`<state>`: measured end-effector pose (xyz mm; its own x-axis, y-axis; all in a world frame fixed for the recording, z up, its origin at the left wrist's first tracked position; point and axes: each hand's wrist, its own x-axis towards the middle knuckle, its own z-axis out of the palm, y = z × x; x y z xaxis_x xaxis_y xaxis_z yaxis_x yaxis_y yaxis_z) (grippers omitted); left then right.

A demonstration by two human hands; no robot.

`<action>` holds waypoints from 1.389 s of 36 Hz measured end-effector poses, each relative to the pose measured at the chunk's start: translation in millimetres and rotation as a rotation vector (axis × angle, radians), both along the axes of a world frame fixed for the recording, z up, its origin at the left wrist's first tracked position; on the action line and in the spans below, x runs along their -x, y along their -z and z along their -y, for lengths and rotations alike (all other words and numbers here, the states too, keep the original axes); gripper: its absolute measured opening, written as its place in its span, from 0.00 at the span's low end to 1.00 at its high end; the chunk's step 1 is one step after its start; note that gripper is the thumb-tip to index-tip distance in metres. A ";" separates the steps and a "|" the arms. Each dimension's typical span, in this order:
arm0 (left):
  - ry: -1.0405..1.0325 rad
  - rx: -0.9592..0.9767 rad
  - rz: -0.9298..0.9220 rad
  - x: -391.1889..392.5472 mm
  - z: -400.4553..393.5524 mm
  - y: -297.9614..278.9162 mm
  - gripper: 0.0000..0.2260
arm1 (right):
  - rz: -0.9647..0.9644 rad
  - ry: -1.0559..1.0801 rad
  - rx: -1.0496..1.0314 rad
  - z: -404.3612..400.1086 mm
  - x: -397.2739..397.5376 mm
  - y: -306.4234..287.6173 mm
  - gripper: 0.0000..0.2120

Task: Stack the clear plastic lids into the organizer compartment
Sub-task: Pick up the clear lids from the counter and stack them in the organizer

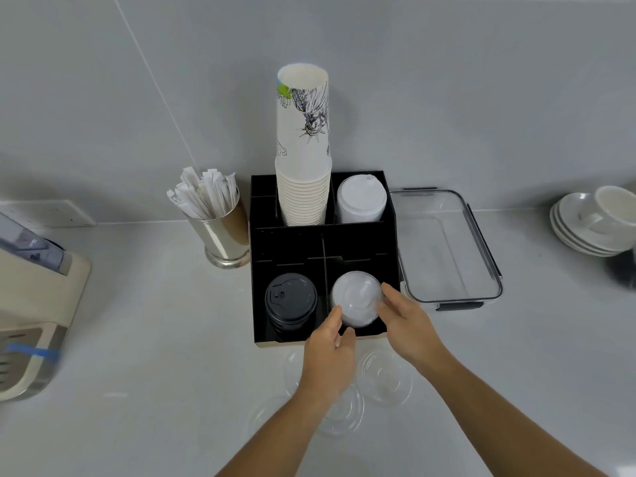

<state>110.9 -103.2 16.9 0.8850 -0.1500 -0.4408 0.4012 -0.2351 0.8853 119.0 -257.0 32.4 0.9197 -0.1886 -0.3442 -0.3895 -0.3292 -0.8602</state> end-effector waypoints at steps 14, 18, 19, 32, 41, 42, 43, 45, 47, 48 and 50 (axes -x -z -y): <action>0.018 -0.040 0.027 34.1 -53.4 2.7 0.10 | -0.095 0.077 0.035 7.8 40.6 -10.2 0.24; -0.006 -0.067 -0.008 39.2 -64.7 4.6 0.10 | -0.102 0.103 0.025 6.9 53.1 -11.0 0.23; -0.016 -0.062 -0.028 40.7 -67.3 5.0 0.09 | -0.107 0.101 0.025 6.5 56.2 -10.2 0.22; -0.094 -0.110 -0.180 59.1 -90.5 9.1 0.06 | -0.270 0.137 -0.070 -8.4 98.9 10.0 0.17; -0.085 -0.094 -0.288 71.2 -100.4 21.5 0.11 | -0.428 0.157 -0.216 -22.3 131.1 26.8 0.16; -0.088 -0.100 -0.291 71.9 -100.1 22.0 0.11 | -0.434 0.161 -0.224 -24.3 133.1 28.3 0.15; -0.089 -0.104 -0.295 72.7 -99.5 22.6 0.10 | -0.440 0.161 -0.229 -26.4 134.9 28.9 0.14; -0.073 -0.112 -0.307 72.7 -98.1 24.7 0.08 | -0.439 0.144 -0.221 -29.6 137.0 30.8 0.10; -0.042 -0.107 -0.309 71.7 -96.4 25.8 0.08 | -0.438 0.140 -0.215 -31.6 136.9 33.2 0.08; -0.030 -0.103 -0.304 70.9 -95.3 25.6 0.07 | -0.444 0.141 -0.206 -32.7 136.0 33.4 0.09; -0.015 -0.097 -0.297 67.9 -92.6 24.3 0.06 | -0.448 0.119 -0.176 -33.7 133.0 32.2 0.14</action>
